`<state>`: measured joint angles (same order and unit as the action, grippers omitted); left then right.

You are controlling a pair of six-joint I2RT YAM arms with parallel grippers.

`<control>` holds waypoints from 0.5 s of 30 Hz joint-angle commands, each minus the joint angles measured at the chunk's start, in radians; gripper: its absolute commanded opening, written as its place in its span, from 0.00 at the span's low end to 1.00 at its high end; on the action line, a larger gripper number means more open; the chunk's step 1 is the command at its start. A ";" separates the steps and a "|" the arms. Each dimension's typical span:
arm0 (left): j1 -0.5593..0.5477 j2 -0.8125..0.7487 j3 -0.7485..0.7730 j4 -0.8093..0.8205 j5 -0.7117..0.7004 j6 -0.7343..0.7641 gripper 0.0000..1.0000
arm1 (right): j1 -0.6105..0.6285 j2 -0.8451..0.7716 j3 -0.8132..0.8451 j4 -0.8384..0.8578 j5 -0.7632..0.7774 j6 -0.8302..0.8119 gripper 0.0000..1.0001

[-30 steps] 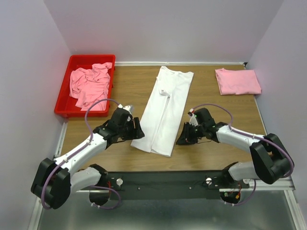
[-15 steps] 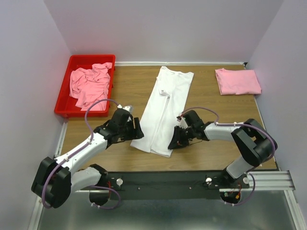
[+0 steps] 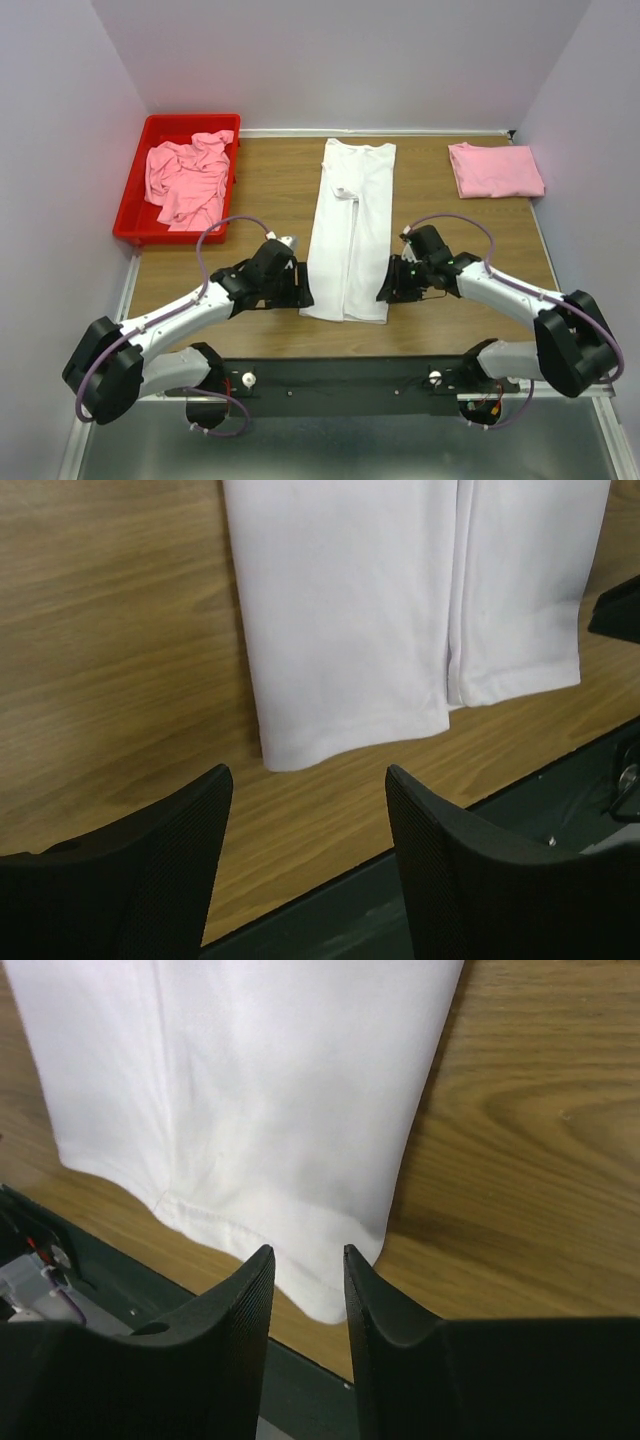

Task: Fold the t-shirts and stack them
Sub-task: Fold the tshirt

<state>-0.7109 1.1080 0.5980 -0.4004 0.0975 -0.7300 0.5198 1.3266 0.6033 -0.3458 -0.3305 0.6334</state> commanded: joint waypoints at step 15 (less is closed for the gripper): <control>-0.082 0.046 -0.010 0.014 -0.073 -0.095 0.68 | 0.002 -0.081 -0.131 -0.024 -0.056 0.172 0.47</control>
<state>-0.7853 1.1423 0.5976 -0.4000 0.0532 -0.8139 0.5198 1.2270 0.5041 -0.4587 -0.3225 0.7345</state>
